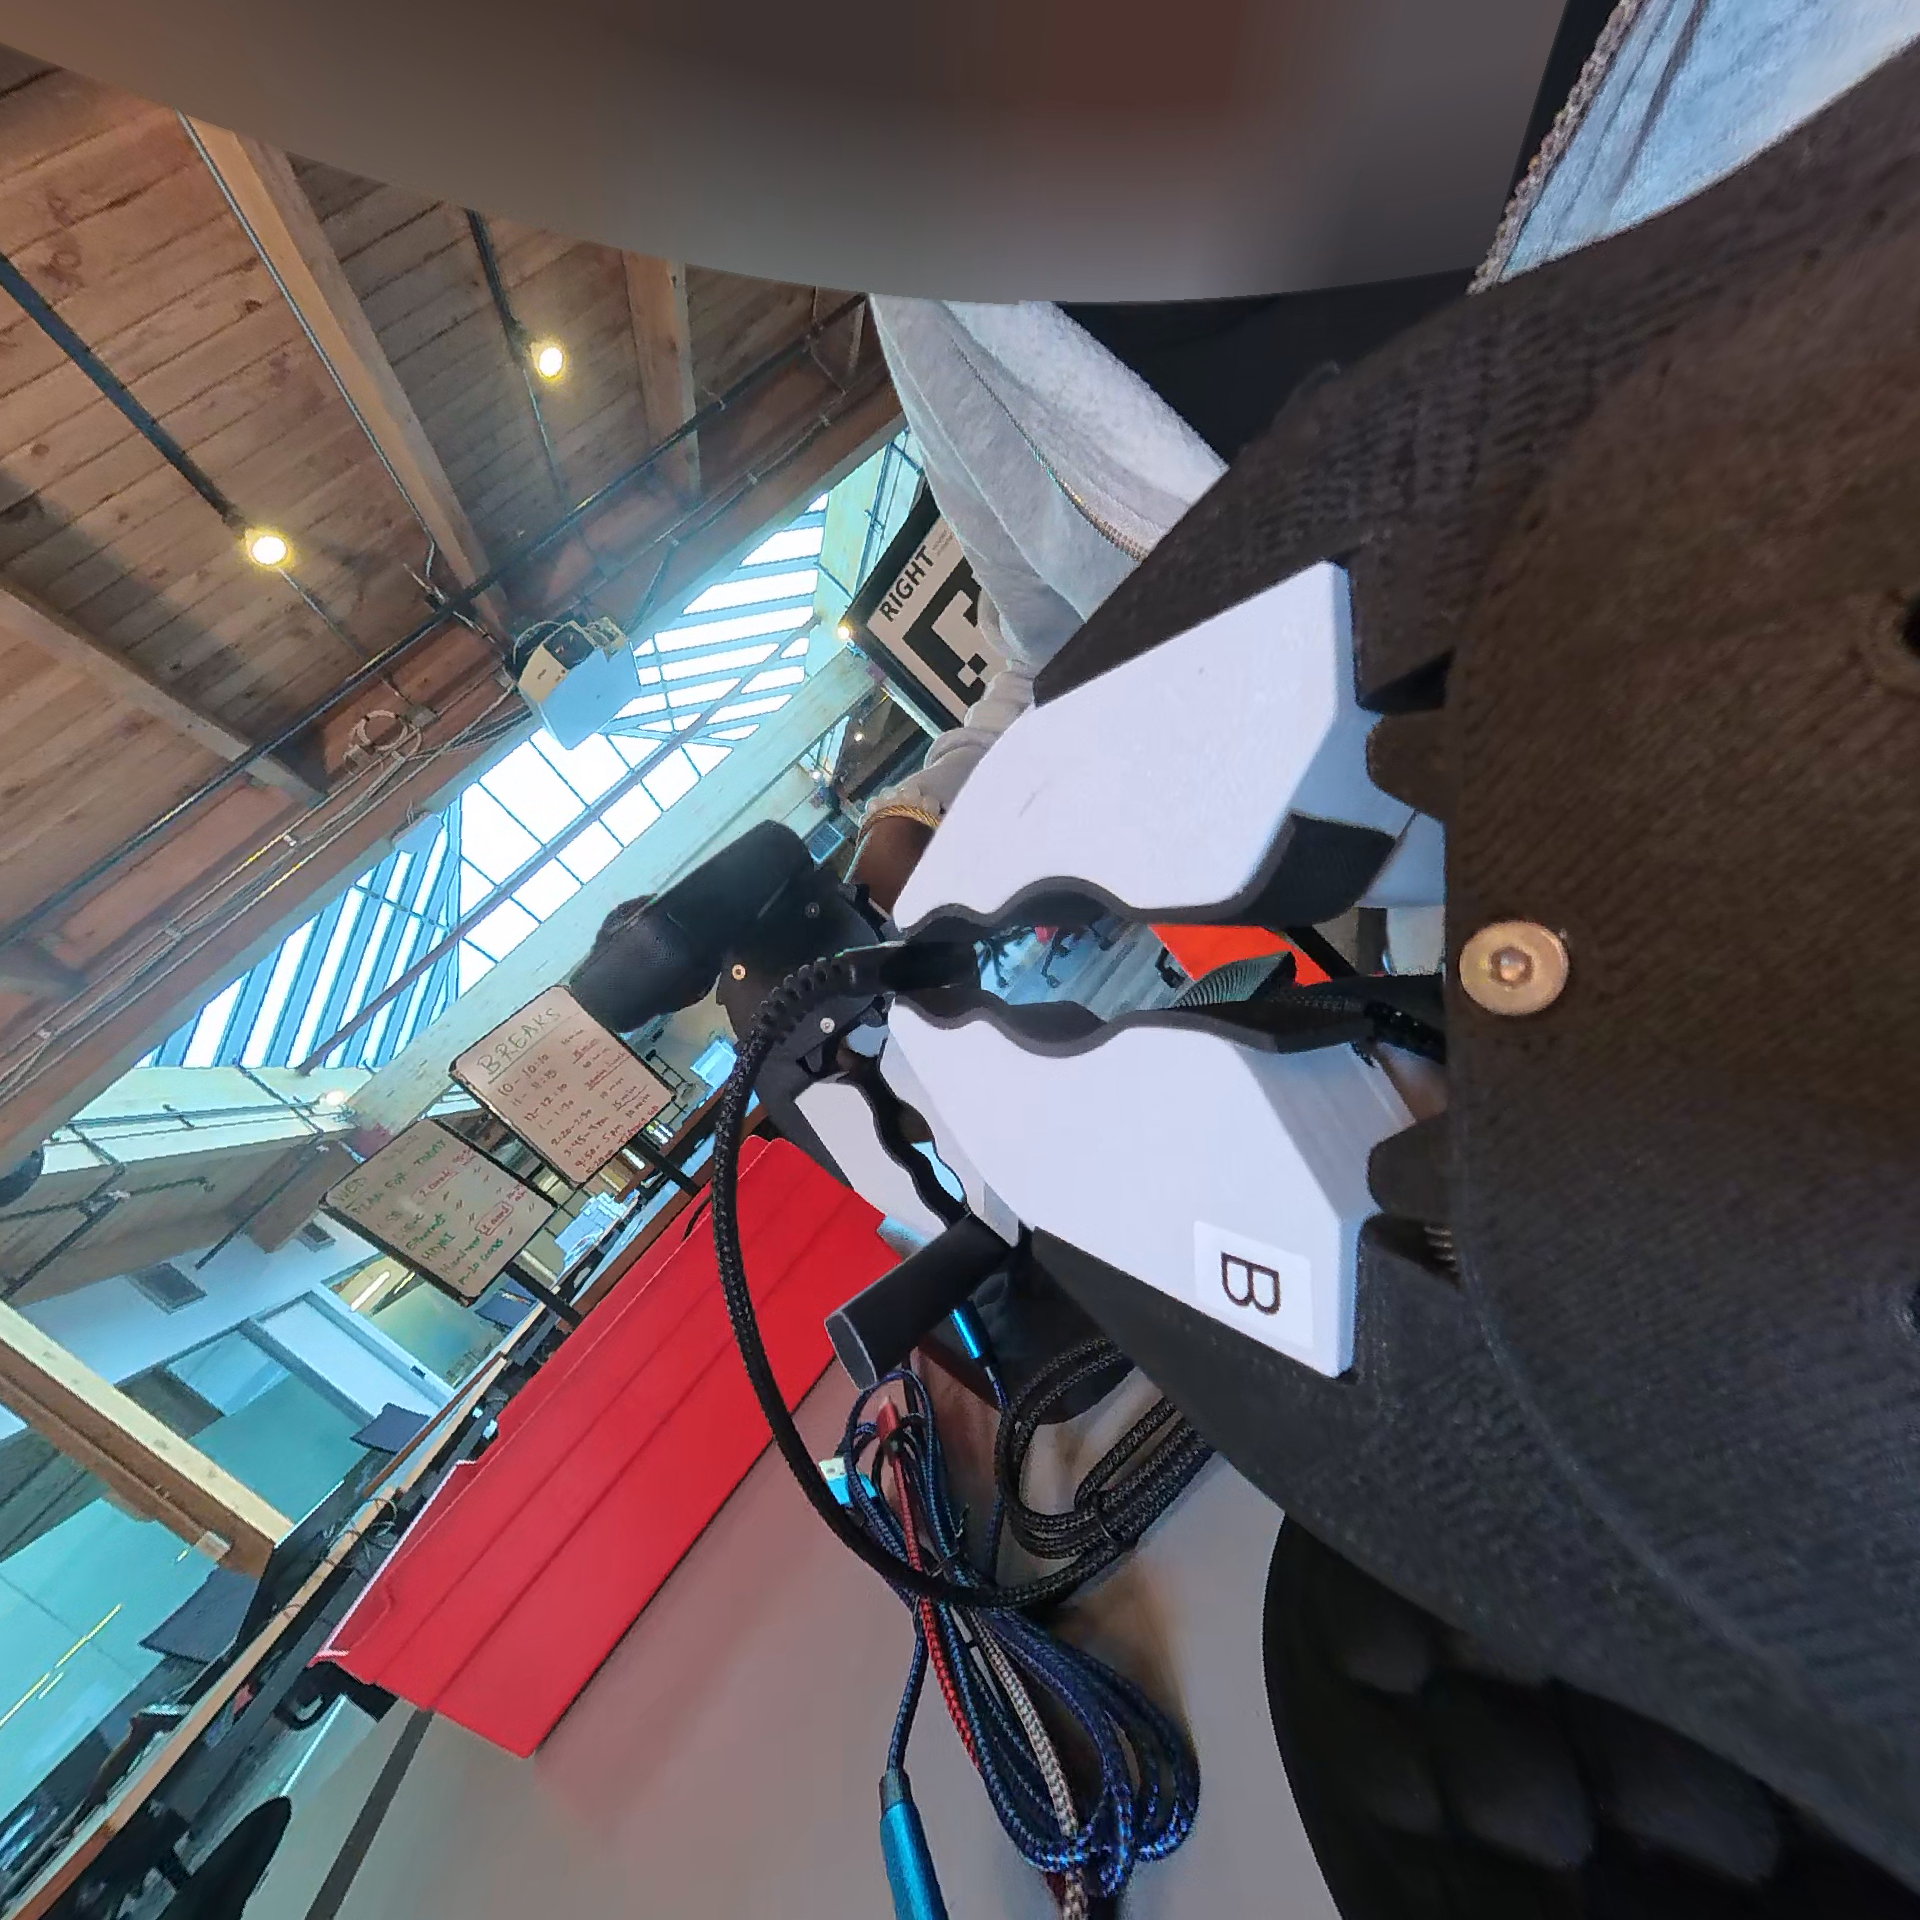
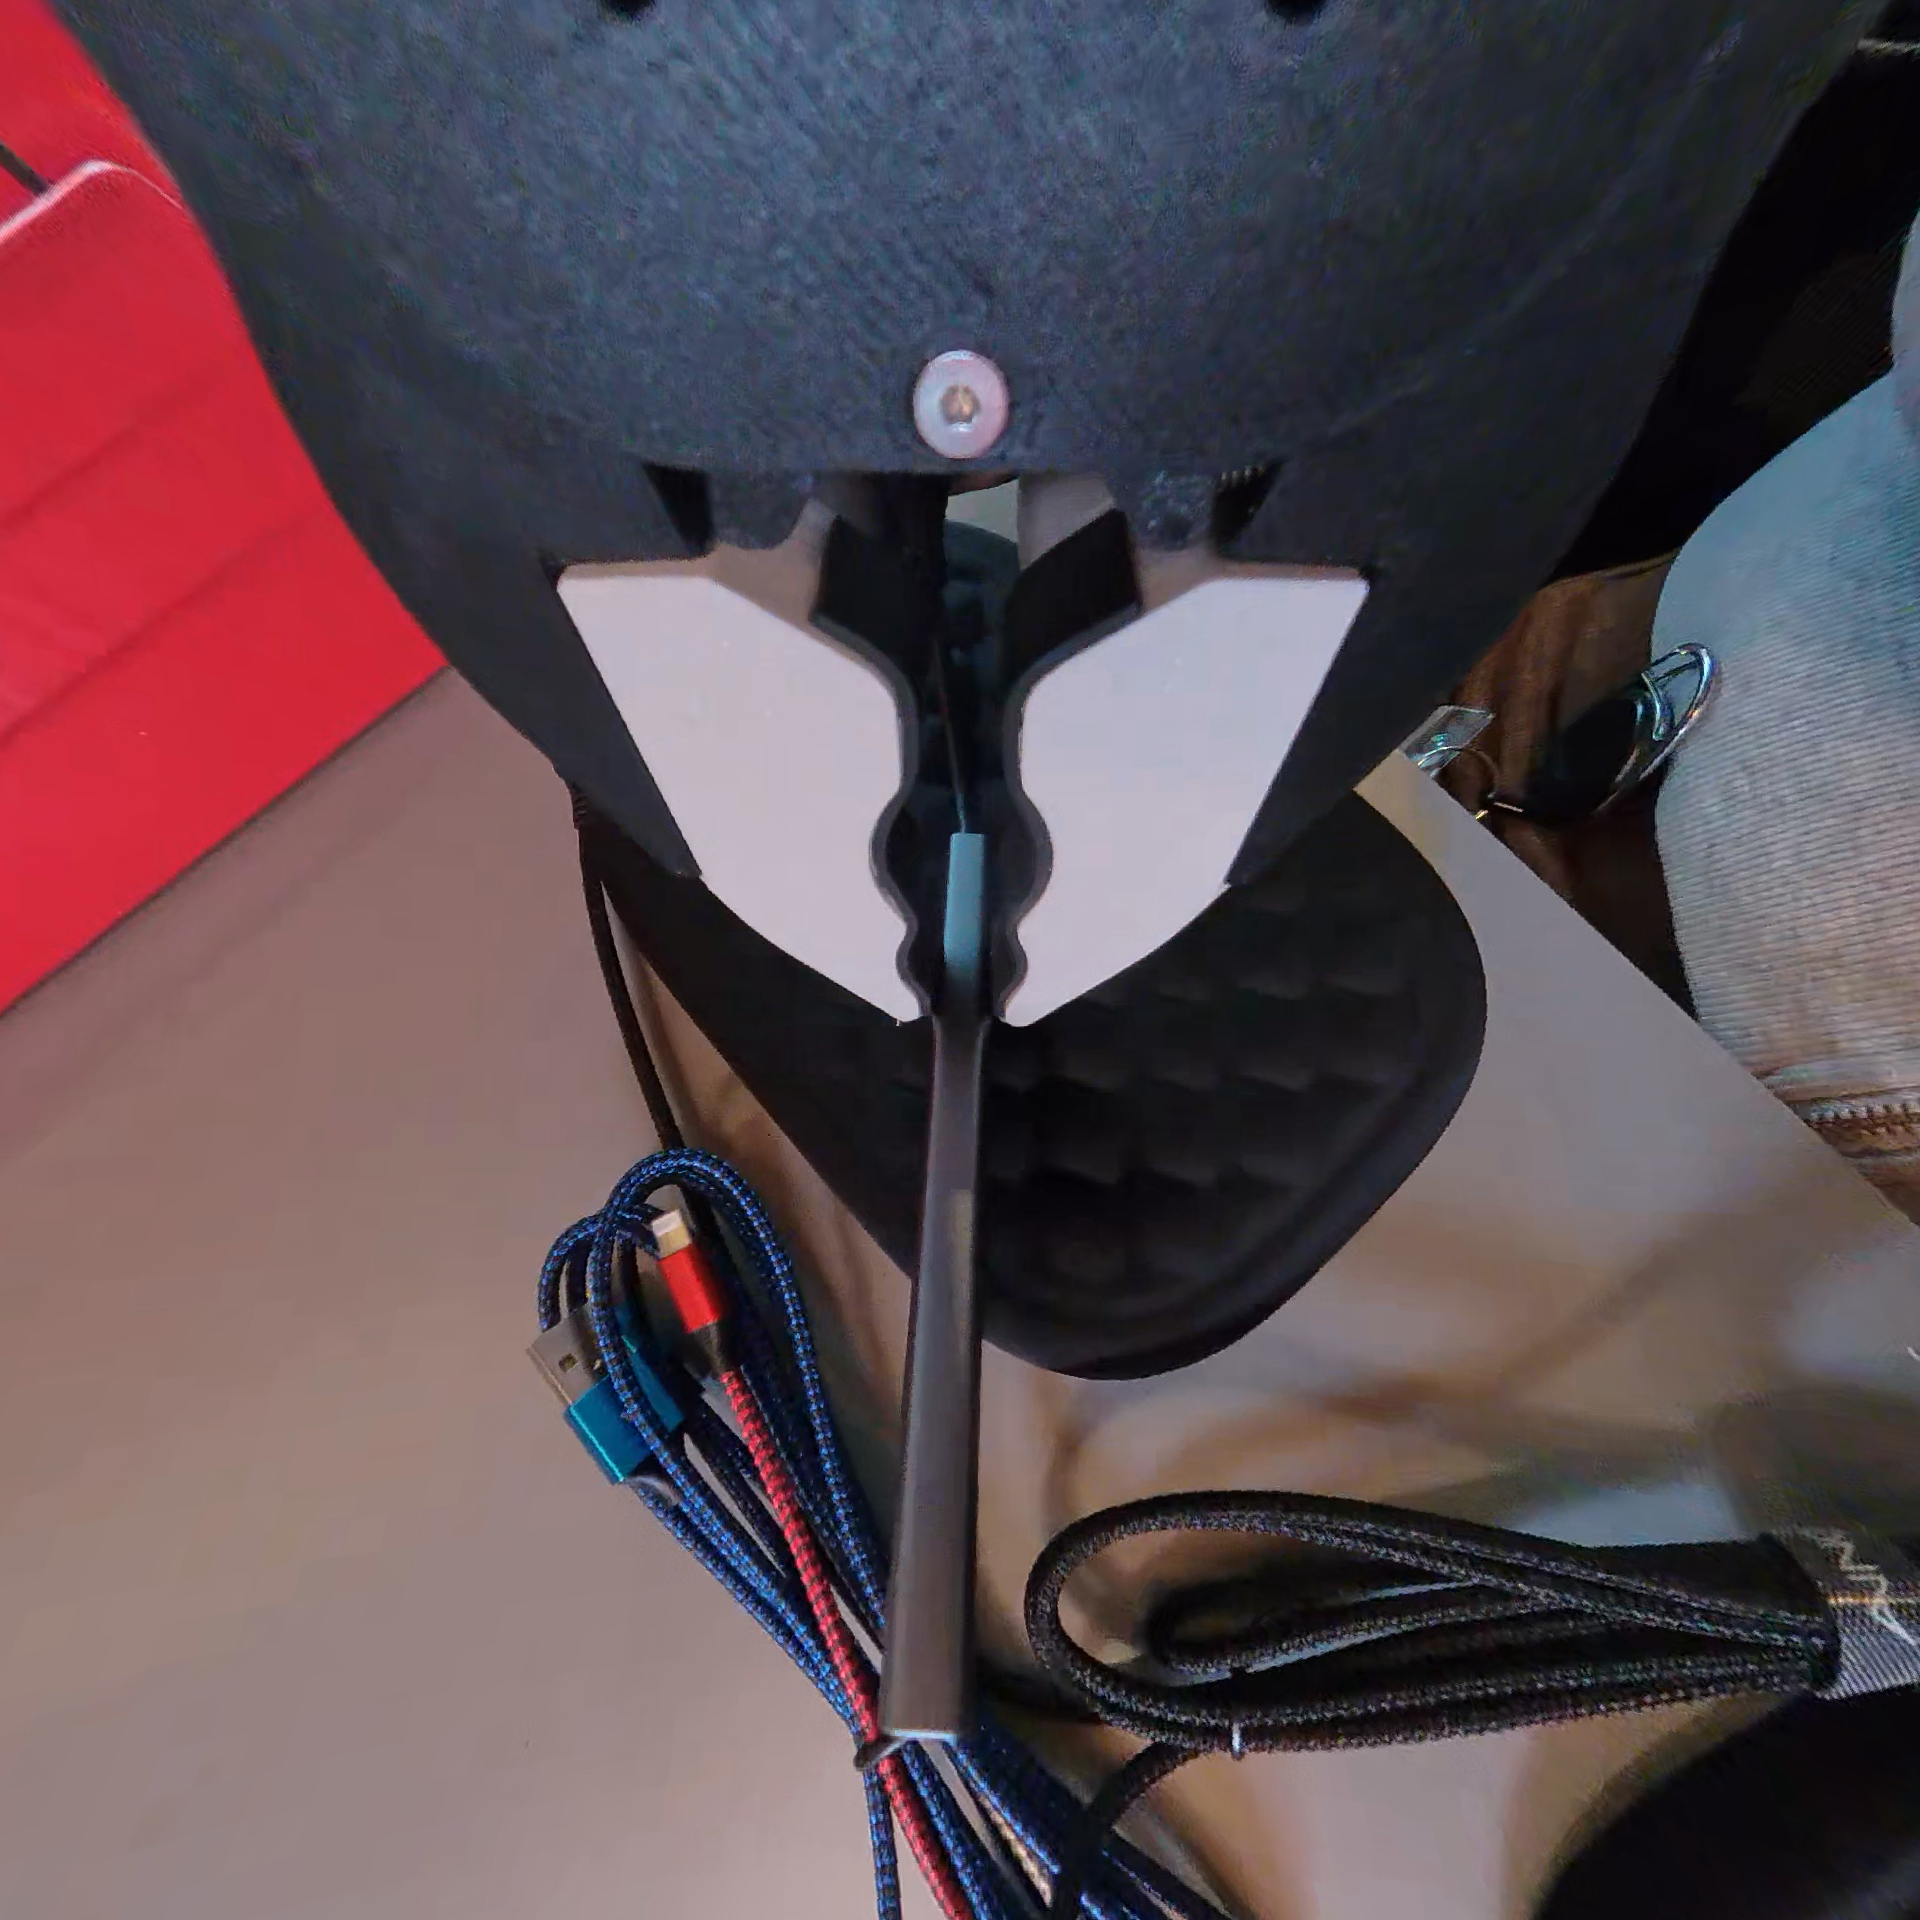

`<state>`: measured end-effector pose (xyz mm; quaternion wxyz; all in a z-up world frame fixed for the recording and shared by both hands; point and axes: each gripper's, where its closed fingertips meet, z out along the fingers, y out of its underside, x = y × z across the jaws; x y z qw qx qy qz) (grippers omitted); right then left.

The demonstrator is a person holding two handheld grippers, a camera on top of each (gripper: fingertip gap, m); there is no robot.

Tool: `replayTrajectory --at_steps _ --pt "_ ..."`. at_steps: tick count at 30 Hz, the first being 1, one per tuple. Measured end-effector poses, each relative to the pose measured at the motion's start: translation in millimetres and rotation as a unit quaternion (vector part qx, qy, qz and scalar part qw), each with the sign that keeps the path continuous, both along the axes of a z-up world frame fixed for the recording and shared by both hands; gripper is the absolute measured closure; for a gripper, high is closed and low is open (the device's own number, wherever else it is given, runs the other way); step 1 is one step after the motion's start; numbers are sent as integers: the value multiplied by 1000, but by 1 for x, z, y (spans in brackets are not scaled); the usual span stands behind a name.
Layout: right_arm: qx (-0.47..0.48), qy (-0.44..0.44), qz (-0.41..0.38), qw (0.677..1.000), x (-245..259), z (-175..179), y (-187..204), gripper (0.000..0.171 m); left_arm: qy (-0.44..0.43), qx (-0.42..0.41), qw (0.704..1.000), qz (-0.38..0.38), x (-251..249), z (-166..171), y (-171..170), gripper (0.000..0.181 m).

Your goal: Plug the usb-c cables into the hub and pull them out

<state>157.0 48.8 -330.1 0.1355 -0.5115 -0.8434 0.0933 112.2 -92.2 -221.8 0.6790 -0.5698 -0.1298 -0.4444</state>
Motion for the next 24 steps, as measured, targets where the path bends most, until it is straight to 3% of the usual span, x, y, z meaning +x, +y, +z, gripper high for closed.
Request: replayTrajectory --at_steps 6,10,14,17,20,22,24 --pt "-6 -12 3 1000 1 -8 0 162 1 -3 1000 0 0 0 0 173" --pt "-161 31 -57 985 -6 7 -11 161 5 -6 1000 2 0 -1 1 173" --pt "-409 51 -123 903 -20 40 -36 161 49 -35 998 21 6 -4 8 172" --pt "-559 40 -135 817 -28 62 -56 160 76 -70 994 24 13 -9 18 173" --pt "-674 24 -124 728 -32 81 -71 161 46 -83 995 1 19 -13 27 173" --pt "-712 12 -104 695 -31 88 -81 161 35 -97 995 -5 19 -17 31 173" --pt "-717 9 -90 691 -31 88 -88 161 33 -105 994 -5 18 -18 34 173"
